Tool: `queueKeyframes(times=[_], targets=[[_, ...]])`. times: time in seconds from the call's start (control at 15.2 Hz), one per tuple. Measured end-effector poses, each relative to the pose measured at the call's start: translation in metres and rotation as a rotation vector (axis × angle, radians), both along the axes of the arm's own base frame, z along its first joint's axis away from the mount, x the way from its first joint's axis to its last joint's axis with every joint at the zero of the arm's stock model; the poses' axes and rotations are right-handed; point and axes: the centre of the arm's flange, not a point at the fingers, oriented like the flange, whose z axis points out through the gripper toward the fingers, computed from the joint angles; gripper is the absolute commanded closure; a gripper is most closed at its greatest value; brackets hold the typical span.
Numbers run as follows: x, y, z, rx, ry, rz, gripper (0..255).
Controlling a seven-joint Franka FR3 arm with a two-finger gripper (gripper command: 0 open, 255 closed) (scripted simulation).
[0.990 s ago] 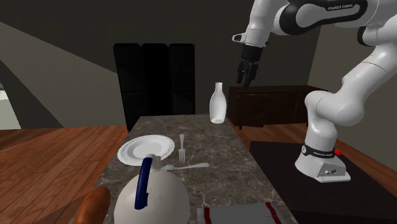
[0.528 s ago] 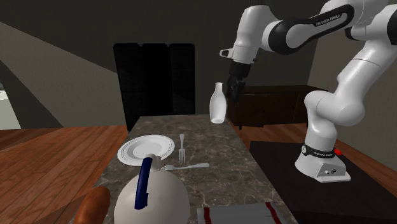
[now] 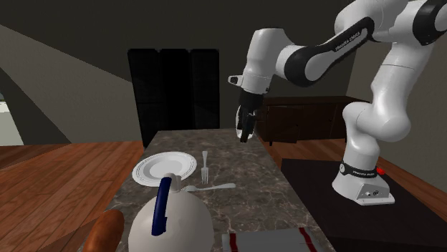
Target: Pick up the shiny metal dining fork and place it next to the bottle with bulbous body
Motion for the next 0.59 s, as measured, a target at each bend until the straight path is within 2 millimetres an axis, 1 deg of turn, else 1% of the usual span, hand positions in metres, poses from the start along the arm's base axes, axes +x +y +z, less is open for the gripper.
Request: queueKeyframes(times=[0.13, 0.4, 0.53, 0.59], targets=[[0.011, 0.015, -0.019, -0.001, -0.002, 0.0, 0], [0.04, 0.046, -0.049, -0.002, -0.007, -0.001, 0], [0.051, 0.059, -0.064, -0.003, -0.009, -0.001, 0], [0.06, 0.071, -0.074, -0.003, -0.011, 0.0, 0]])
